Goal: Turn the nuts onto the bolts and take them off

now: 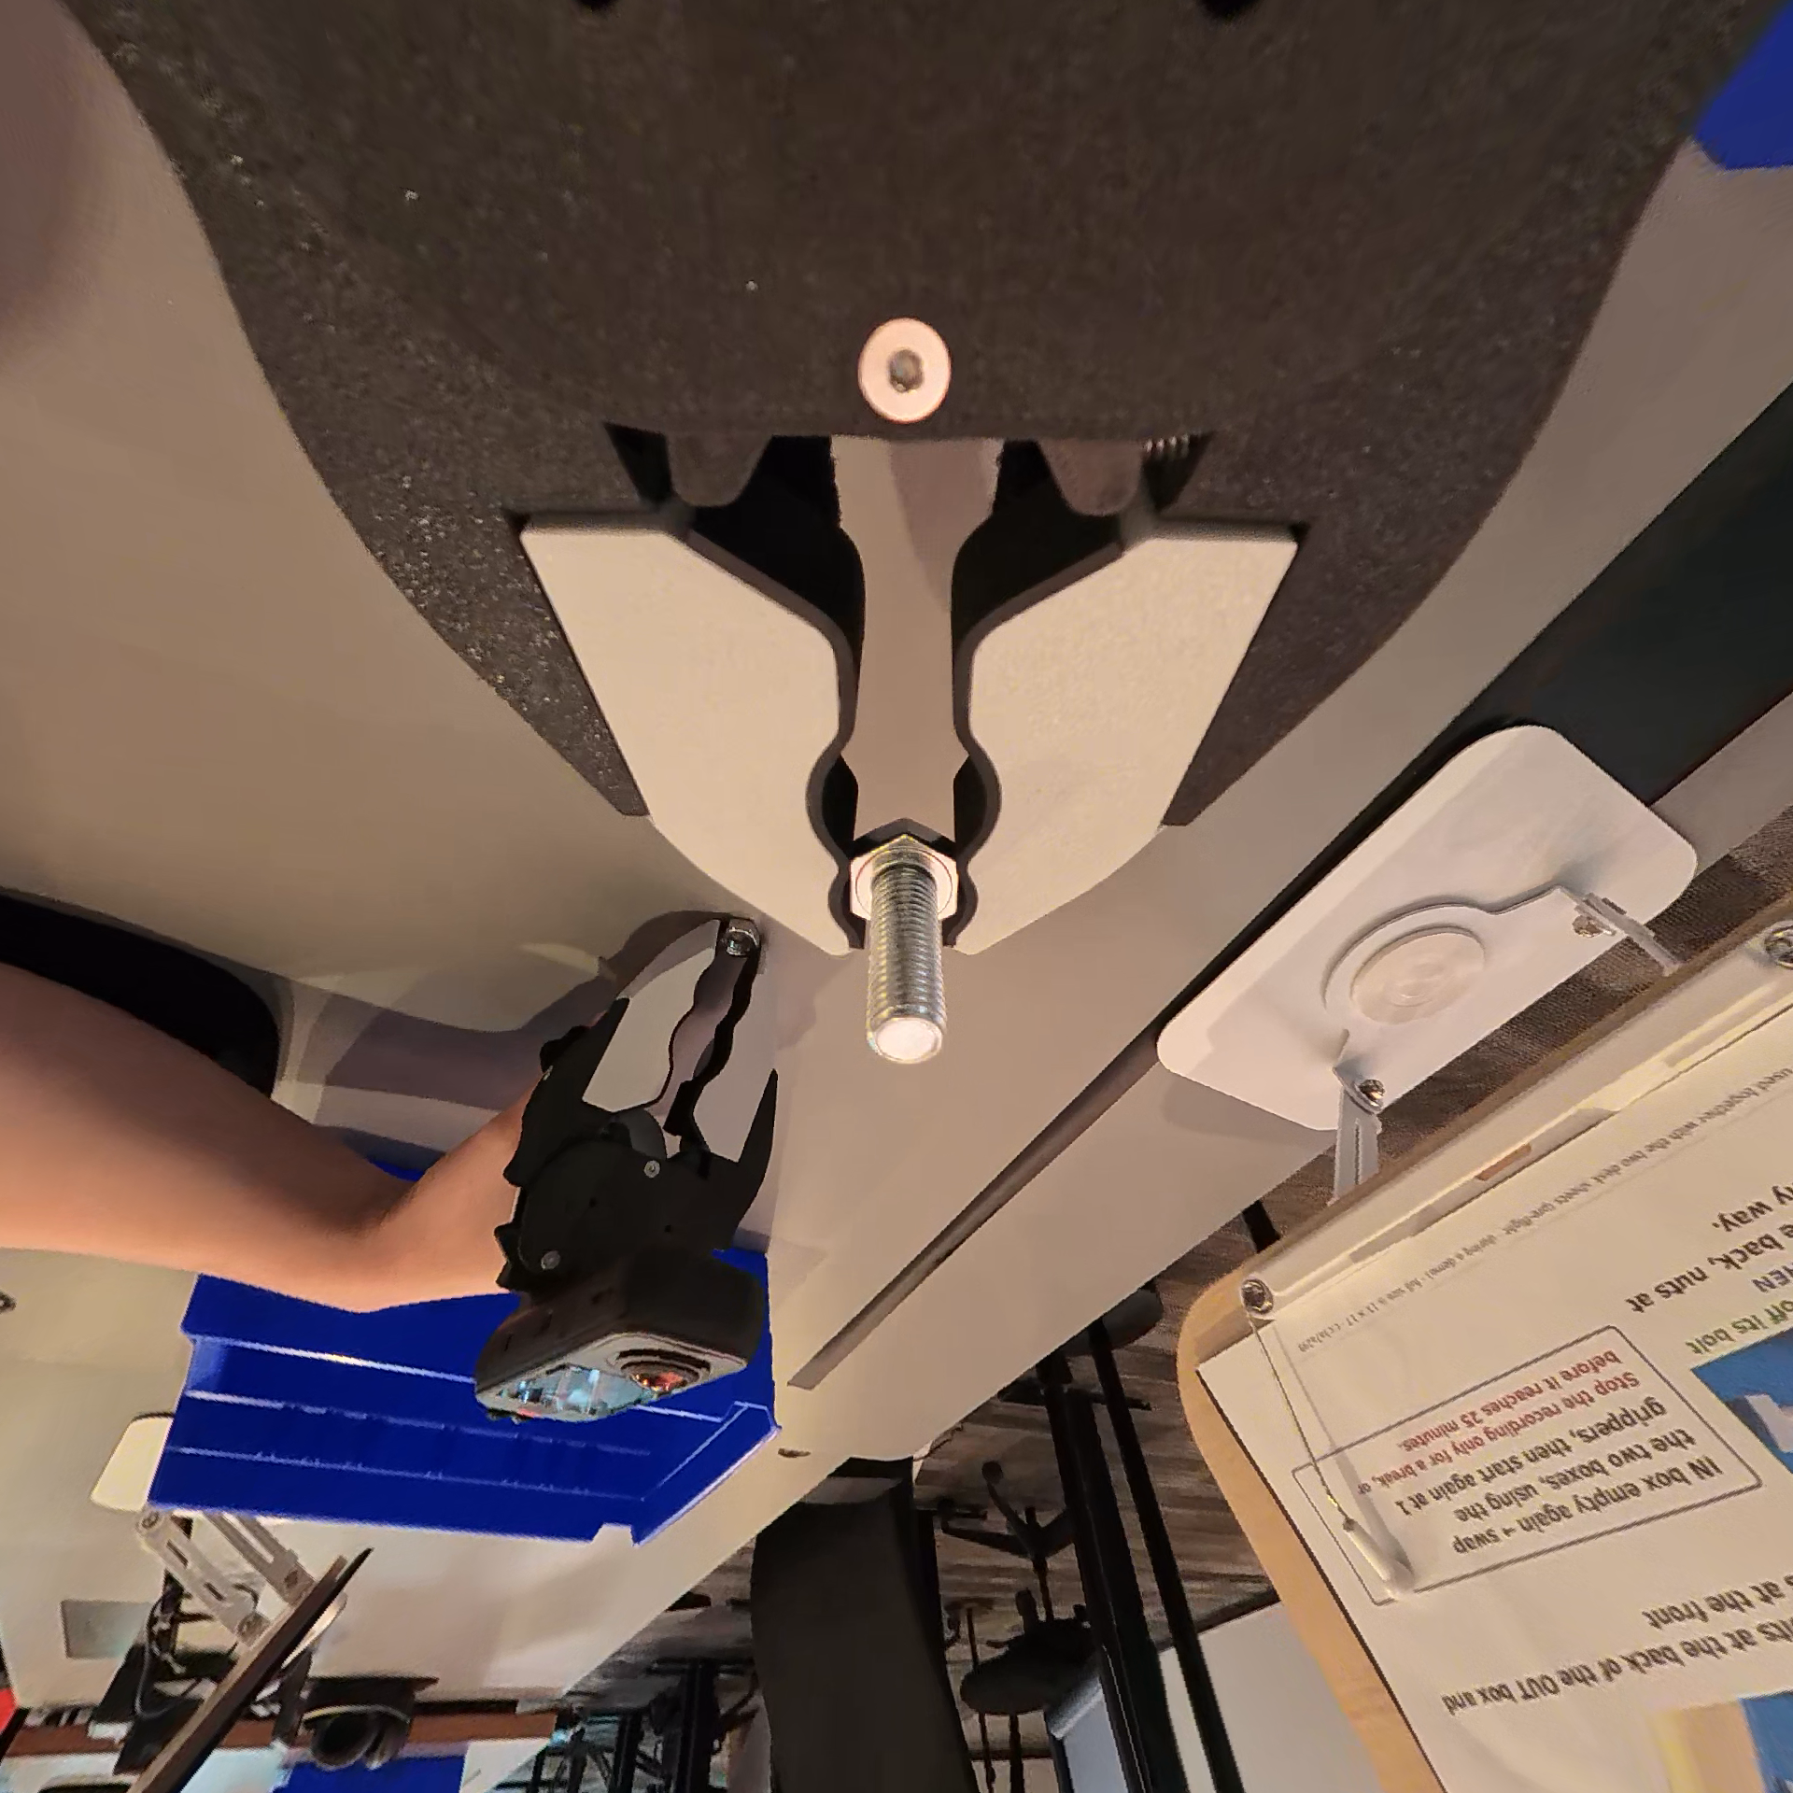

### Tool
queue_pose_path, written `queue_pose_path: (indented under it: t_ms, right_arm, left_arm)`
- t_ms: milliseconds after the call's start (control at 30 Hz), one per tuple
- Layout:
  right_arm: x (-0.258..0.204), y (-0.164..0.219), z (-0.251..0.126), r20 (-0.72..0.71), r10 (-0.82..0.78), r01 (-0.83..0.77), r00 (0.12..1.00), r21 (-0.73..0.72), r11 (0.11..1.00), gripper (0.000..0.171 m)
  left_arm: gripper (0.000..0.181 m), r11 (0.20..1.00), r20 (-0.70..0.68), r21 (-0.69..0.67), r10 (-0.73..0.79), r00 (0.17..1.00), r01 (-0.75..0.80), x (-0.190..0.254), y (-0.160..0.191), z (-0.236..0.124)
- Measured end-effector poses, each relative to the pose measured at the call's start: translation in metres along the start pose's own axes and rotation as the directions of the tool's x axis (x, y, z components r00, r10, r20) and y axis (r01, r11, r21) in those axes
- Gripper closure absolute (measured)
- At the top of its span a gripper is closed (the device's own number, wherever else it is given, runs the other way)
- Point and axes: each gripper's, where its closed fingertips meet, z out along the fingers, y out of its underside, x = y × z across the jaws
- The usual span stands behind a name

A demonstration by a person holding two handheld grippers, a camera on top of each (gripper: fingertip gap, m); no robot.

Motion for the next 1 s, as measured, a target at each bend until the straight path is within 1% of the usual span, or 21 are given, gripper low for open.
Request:
queue_pose_path:
  t_ms: [67, 100, 167, 233, 300, 367, 433, 533, 667, 700, 733, 767, 800, 900, 1000]
  right_arm:
    - [-0.001, -0.005, -0.005, -0.009, -0.019, 0.02, 1.0, 0.024, 1.0, 0.145]
    - [-0.002, -0.014, -0.011, -0.015, -0.034, 0.035, 0.999, 0.059, 0.998, 0.145]
    - [-0.008, -0.043, -0.031, -0.037, -0.075, 0.081, 0.996, 0.179, 0.981, 0.145]
    - [-0.021, -0.084, -0.058, -0.077, -0.12, 0.14, 0.99, 0.353, 0.925, 0.145]
    - [-0.039, -0.122, -0.083, -0.096, -0.153, 0.181, 0.984, 0.508, 0.842, 0.145]
    - [-0.054, -0.147, -0.096, -0.11, -0.167, 0.199, 0.98, 0.592, 0.781, 0.143]
    - [-0.066, -0.162, -0.104, -0.1, -0.174, 0.197, 0.98, 0.649, 0.735, 0.141]
    - [-0.08, -0.171, -0.105, -0.004, -0.176, 0.131, 0.984, 0.684, 0.717, 0.14]
    - [-0.08, -0.172, -0.094, -0.005, -0.162, 0.126, 0.987, 0.656, 0.744, 0.142]
    - [-0.08, -0.171, -0.091, -0.011, -0.165, 0.133, 0.986, 0.644, 0.754, 0.144]
    - [-0.08, -0.17, -0.089, -0.017, -0.17, 0.142, 0.985, 0.636, 0.758, 0.157]
    - [-0.081, -0.17, -0.088, -0.016, -0.181, 0.15, 0.983, 0.634, 0.759, 0.161]
    - [-0.082, -0.17, -0.088, -0.014, -0.188, 0.155, 0.982, 0.634, 0.758, 0.161]
    - [-0.084, -0.17, -0.095, 0.016, -0.193, 0.133, 0.981, 0.663, 0.737, 0.161]
    - [-0.086, -0.175, -0.108, 0.092, -0.177, 0.055, 0.98, 0.727, 0.684, 0.161]
  left_arm:
    - [0.166, 1.0, -0.017, -0.015, 0.011, 1.0, -0.011, 0.006, 0.002, 0.004]
    - [0.166, 0.999, -0.027, -0.026, 0.018, 0.999, -0.019, 0.009, 0.004, 0.007]
    - [0.166, 0.998, -0.048, -0.049, 0.035, 0.998, -0.037, 0.018, 0.008, 0.014]
    - [0.166, 0.997, -0.069, -0.063, 0.049, 0.996, -0.053, 0.027, 0.012, 0.021]
    - [0.166, 0.996, -0.098, -0.07, 0.053, 0.994, -0.06, 0.037, 0.015, 0.028]
    - [0.166, 0.995, -0.126, -0.074, 0.057, 0.99, -0.067, 0.046, 0.016, 0.033]
    - [0.166, 0.995, -0.147, -0.071, 0.06, 0.987, -0.071, 0.054, 0.016, 0.036]
    - [0.167, 0.995, -0.172, -0.065, 0.059, 0.983, -0.071, 0.062, 0.014, 0.037]
    - [0.167, 0.993, -0.179, -0.07, 0.076, 0.981, -0.09, 0.067, 0.014, 0.038]
    - [0.167, 0.993, -0.185, -0.071, 0.076, 0.98, -0.091, 0.069, 0.014, 0.038]
    - [0.167, 0.993, -0.19, -0.071, 0.077, 0.979, -0.092, 0.07, 0.014, 0.038]
    - [0.167, 0.993, -0.19, -0.07, 0.079, 0.979, -0.094, 0.071, 0.014, 0.039]
    - [0.167, 0.993, -0.189, -0.072, 0.081, 0.979, -0.096, 0.071, 0.014, 0.039]
    - [0.166, 0.996, -0.212, -0.042, 0.065, 0.975, -0.076, 0.074, 0.01, 0.037]
    - [0.166, 0.998, -0.253, 0.053, 0.026, 0.967, -0.013, 0.079, -0.004, 0.033]
